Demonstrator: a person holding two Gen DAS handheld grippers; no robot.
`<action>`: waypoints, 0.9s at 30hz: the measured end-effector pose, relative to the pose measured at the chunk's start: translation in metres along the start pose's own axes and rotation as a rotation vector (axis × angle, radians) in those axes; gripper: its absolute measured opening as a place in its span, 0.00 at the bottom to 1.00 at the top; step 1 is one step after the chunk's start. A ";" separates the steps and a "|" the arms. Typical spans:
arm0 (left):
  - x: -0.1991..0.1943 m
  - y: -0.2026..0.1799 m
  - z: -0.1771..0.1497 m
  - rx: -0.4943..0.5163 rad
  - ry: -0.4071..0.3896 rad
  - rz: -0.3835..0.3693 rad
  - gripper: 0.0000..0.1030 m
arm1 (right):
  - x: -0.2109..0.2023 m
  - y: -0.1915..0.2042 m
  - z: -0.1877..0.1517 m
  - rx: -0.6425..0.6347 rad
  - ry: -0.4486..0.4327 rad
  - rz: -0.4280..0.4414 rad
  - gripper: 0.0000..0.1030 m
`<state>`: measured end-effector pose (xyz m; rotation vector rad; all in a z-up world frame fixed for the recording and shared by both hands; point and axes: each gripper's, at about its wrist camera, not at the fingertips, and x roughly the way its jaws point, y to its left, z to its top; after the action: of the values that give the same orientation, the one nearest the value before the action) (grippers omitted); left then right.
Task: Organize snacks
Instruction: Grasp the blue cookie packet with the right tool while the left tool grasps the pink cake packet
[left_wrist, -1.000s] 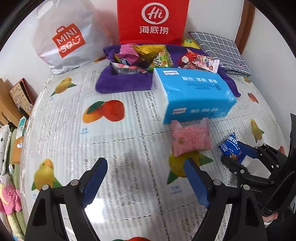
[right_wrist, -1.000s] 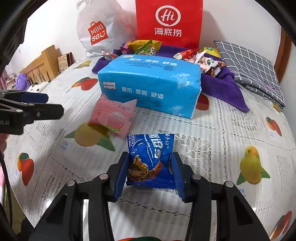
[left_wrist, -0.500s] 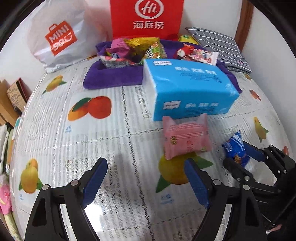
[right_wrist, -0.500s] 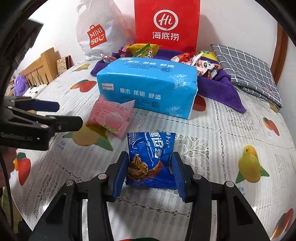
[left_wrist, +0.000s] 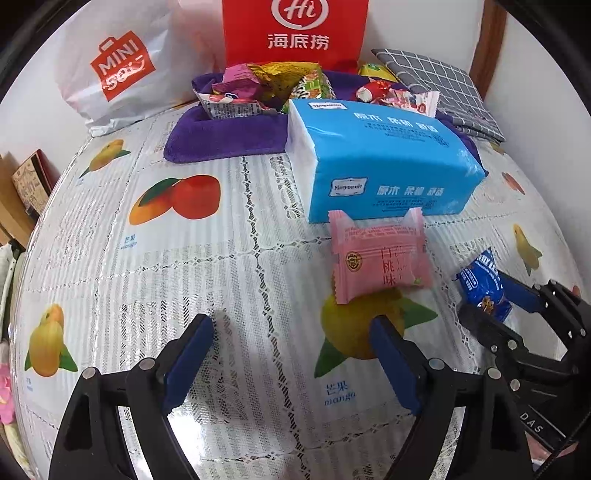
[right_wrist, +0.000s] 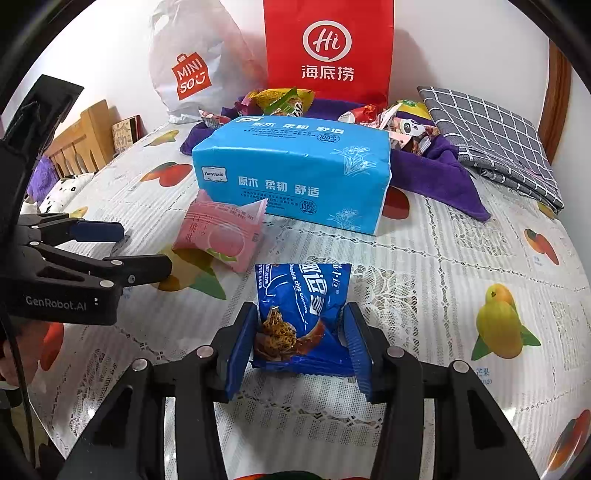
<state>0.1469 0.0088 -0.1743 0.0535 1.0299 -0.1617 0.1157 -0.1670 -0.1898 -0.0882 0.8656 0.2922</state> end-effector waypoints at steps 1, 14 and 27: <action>0.000 0.001 0.000 -0.010 -0.003 -0.002 0.84 | 0.000 -0.001 0.000 0.001 -0.001 0.002 0.47; 0.001 -0.015 0.012 -0.056 0.008 -0.073 0.84 | -0.012 -0.016 -0.002 0.029 -0.025 -0.026 0.44; 0.024 -0.049 0.037 -0.026 -0.012 -0.034 0.85 | -0.007 -0.075 -0.004 0.147 0.004 -0.122 0.44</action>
<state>0.1824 -0.0467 -0.1739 0.0118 1.0214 -0.1792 0.1304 -0.2414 -0.1901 -0.0048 0.8796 0.1135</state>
